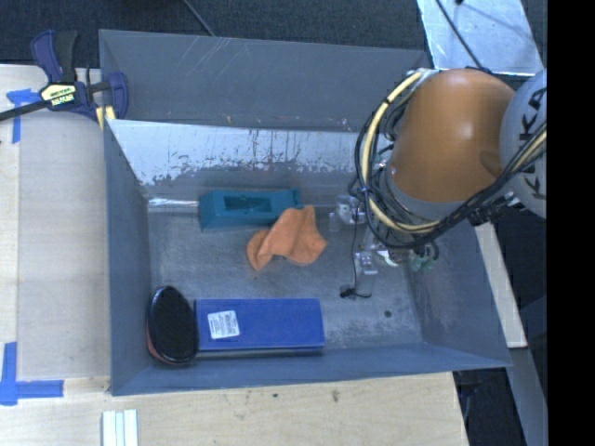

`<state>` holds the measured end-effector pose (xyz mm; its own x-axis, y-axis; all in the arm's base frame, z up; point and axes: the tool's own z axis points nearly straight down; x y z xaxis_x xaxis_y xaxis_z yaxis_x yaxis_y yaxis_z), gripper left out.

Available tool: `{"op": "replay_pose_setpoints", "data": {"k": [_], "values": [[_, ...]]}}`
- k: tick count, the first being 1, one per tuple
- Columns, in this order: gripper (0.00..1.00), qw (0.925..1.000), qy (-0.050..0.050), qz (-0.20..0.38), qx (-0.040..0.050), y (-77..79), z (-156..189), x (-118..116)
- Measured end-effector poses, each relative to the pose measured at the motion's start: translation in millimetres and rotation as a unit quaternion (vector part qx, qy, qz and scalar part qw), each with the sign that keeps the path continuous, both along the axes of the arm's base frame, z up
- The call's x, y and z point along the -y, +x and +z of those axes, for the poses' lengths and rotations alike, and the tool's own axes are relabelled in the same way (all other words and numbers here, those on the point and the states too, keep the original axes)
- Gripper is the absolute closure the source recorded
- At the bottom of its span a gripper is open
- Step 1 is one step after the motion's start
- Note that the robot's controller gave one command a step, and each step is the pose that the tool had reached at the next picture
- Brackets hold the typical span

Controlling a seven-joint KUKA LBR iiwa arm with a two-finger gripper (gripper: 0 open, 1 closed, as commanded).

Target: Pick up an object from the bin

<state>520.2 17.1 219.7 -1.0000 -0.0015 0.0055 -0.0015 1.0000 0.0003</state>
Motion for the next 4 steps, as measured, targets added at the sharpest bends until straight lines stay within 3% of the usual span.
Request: {"op": "replay_pose_setpoints", "data": {"k": [1, 2, 3, 4], "values": [[0.0, 1.0, 0.0, 0.0, 0.0044, 1.6, 4, 0], [0.0, 1.0, 0.0, 0.005, 0.0071, 40.6, -65, -14], [0.0, 0.9967, 0.0, 0.082, 0.0047, 93.6, -59, -51], [0.0, 0.9999, 0.002, 0.015, 0.0048, 91.9, -95, -30]]}}
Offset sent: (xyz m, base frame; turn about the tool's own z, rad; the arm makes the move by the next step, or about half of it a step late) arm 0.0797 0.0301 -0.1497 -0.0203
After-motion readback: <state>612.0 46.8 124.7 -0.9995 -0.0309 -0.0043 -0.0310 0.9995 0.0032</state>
